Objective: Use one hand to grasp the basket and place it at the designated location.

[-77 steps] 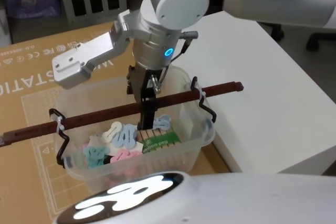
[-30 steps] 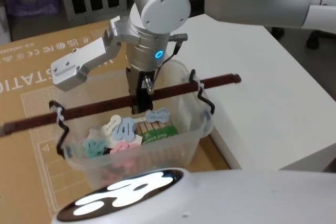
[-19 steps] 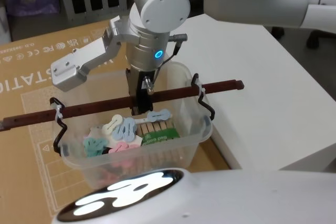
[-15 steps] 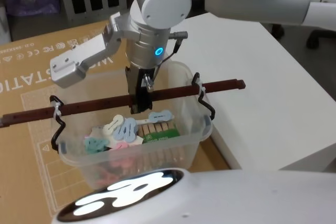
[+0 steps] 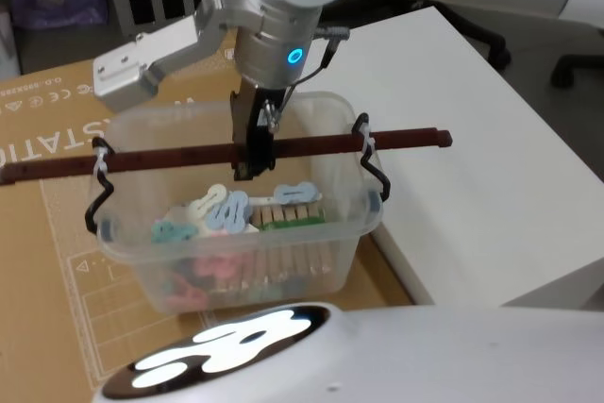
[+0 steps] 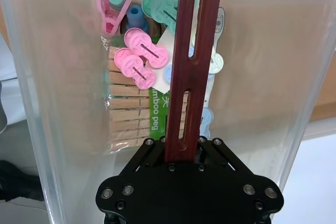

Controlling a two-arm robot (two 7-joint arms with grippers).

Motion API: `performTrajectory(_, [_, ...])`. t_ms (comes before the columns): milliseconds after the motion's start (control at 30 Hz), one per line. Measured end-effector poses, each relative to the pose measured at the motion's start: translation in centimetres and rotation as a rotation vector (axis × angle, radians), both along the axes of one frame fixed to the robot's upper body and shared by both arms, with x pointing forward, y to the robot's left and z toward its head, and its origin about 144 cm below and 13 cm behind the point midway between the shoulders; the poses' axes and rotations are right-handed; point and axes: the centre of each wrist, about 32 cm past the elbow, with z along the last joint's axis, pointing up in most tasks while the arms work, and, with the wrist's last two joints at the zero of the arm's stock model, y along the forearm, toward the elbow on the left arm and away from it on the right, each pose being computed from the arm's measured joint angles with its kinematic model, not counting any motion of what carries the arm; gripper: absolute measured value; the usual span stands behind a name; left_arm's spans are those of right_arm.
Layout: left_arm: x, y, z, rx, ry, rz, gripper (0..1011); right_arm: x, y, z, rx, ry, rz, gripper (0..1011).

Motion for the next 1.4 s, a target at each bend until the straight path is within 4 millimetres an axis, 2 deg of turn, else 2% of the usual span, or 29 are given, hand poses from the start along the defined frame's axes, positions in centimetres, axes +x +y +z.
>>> performTrajectory(267, [0.0,0.0,0.0,0.0,0.0,0.0,0,1.3,-2.2,1.3,0.033,0.01,-0.084,123])
performTrajectory(333, [0.0,0.0,0.0,0.0,0.0,0.0,0,1.3,-2.2,1.3,0.033,0.01,-0.084,123])
performTrajectory(367, [0.0,0.0,0.0,0.0,0.0,0.0,0,1.7,-3.2,1.9,0.043,0.009,-0.121,123])
performTrajectory(700, [0.0,0.0,0.0,0.0,0.0,0.0,0,2.2,-5.8,3.5,0.061,-0.005,-0.222,123])
performTrajectory(800, [0.0,0.0,0.0,0.0,0.0,0.0,0,2.3,-7.6,4.7,0.066,-0.021,-0.3,123])
performTrajectory(867, [0.0,0.0,0.0,0.0,0.0,0.0,0,2.3,-7.8,4.8,0.067,-0.023,-0.313,123])
performTrajectory(1100, [0.0,0.0,0.0,0.0,0.0,0.0,0,2.4,-10.6,6.4,0.072,-0.048,-0.46,123])
performTrajectory(1400, [0.0,0.0,0.0,0.0,0.0,0.0,0,3.1,-13.4,7.0,0.073,-0.055,-0.625,123])
